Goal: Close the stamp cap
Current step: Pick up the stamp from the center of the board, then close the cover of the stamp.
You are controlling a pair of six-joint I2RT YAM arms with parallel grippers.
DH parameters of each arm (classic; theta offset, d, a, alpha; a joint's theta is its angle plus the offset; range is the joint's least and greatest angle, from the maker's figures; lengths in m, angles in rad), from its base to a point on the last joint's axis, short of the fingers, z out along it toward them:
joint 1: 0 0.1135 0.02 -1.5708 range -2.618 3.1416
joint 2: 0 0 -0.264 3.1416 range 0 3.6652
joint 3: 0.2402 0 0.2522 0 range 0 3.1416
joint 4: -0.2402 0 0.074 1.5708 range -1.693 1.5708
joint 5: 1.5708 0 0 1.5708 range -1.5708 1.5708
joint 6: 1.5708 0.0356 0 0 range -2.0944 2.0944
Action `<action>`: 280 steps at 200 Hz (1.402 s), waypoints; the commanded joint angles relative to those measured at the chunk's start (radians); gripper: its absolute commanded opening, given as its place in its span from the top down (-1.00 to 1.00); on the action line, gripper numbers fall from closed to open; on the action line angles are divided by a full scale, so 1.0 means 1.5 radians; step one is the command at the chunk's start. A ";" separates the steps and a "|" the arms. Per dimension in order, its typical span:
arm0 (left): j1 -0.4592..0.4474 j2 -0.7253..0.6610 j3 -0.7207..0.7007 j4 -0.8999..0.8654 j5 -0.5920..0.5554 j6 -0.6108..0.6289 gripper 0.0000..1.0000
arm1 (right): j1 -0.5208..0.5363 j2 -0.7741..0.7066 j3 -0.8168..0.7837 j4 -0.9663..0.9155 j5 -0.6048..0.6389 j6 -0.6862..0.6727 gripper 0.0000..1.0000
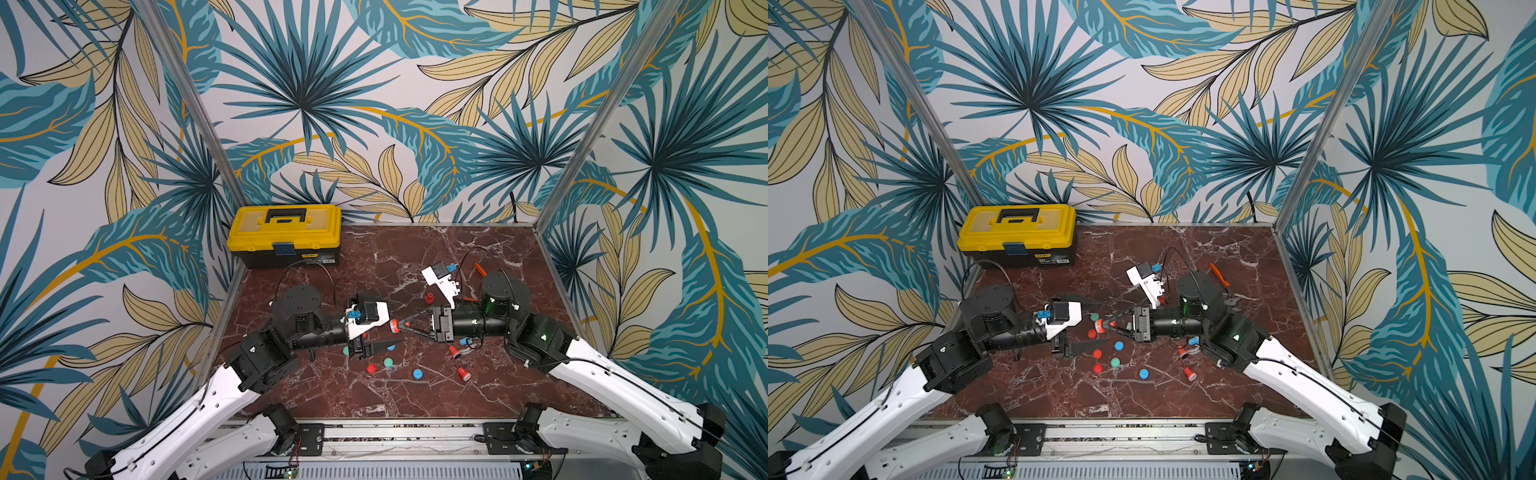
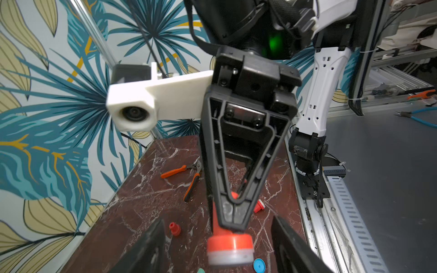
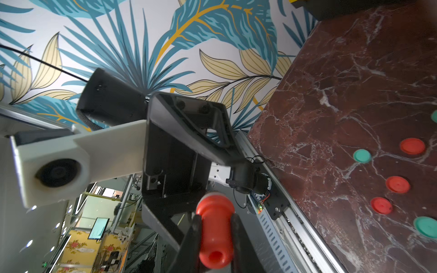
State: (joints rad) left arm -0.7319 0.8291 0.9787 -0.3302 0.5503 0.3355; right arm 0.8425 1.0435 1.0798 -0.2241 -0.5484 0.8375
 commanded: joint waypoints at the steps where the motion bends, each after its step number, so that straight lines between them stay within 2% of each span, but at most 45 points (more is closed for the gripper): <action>1: 0.058 -0.006 -0.002 0.005 -0.019 -0.061 -0.50 | 0.002 0.008 0.019 -0.101 0.113 -0.050 0.99; 36: 0.180 0.000 -0.010 0.002 -0.036 -0.145 -0.58 | 0.004 0.071 0.037 -0.169 0.184 -0.073 0.99; 67: 0.330 0.015 -0.027 -0.006 0.013 -0.246 -0.60 | 0.013 0.153 0.059 -0.196 0.236 -0.090 1.00; 83: 0.368 0.012 -0.045 -0.029 -0.004 -0.271 -0.60 | 0.016 0.208 0.079 -0.212 0.250 -0.099 1.00; 108: 0.376 -0.014 -0.065 -0.087 -0.056 -0.272 -0.60 | 0.027 0.300 0.115 -0.214 0.254 -0.115 1.00; 144: 0.376 -0.085 -0.131 -0.096 -0.112 -0.271 -0.62 | 0.042 0.431 0.174 -0.201 0.251 -0.130 1.00; 196: 0.377 -0.135 -0.140 -0.103 -0.215 -0.279 -0.62 | 0.055 0.604 0.287 -0.224 0.281 -0.152 1.00; 280: 0.391 -0.154 -0.147 -0.102 -0.205 -0.277 -0.62 | 0.055 0.735 0.391 -0.262 0.325 -0.166 0.98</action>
State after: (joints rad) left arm -0.1585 0.6041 0.7685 -0.4770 0.2462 -0.0792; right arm 0.9218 2.1174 1.6375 -0.5743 -0.0967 0.6071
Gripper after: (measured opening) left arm 0.811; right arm 0.204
